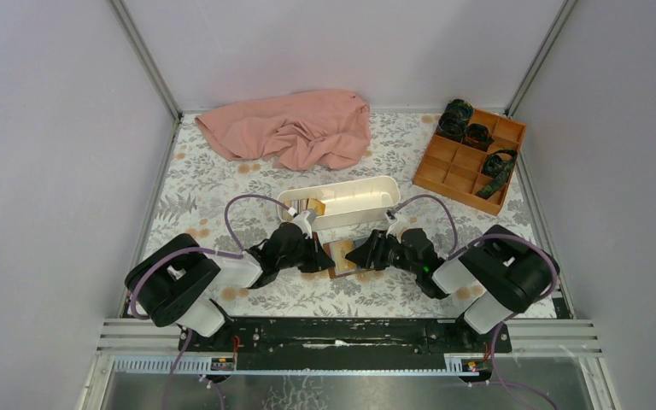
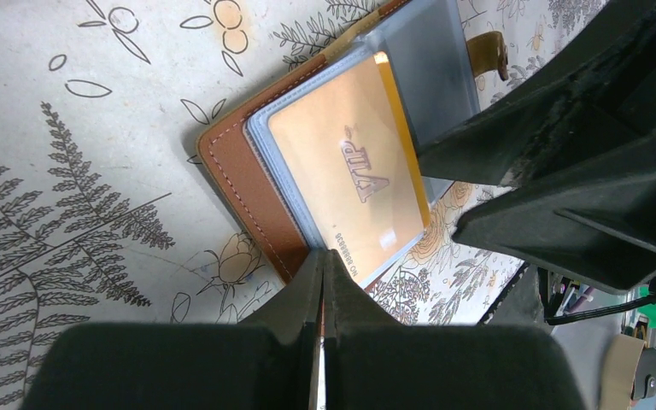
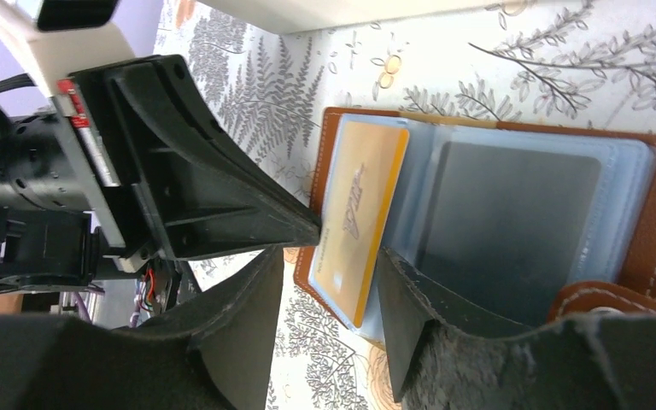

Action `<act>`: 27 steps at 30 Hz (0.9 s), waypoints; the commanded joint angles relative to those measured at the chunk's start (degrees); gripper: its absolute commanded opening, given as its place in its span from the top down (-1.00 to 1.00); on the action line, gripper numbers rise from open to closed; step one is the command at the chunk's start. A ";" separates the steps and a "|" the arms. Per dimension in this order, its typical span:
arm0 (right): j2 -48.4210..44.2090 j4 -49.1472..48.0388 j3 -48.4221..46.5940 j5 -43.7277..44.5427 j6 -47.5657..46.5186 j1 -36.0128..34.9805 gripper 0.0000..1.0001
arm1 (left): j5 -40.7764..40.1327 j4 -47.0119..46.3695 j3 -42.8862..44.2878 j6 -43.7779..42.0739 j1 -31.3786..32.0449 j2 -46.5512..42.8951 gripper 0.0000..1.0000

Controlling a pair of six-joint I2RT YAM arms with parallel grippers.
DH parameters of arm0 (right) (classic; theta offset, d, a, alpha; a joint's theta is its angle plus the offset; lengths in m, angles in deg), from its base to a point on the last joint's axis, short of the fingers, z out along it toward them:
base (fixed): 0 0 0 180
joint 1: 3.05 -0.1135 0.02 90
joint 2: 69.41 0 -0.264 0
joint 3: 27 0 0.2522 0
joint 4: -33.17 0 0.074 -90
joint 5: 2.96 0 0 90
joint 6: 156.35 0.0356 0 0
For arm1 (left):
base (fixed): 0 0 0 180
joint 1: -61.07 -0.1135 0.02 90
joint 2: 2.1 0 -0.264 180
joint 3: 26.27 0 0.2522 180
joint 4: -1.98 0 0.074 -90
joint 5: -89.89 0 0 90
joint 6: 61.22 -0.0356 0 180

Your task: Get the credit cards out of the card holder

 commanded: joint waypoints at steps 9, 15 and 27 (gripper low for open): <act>-4.74 4.31 -1.57 -1.95 -2.26 -0.95 -0.01 | -2.23 1.83 -1.62 -1.24 -0.07 1.44 1.00; -1.92 -1.26 -1.42 -4.10 0.54 -1.07 0.00 | -2.33 2.01 -1.73 -1.35 -0.07 1.53 1.00; 1.64 -2.21 -5.05 -5.15 1.16 -2.83 0.02 | -1.87 1.47 -1.67 -1.33 -0.05 2.02 1.00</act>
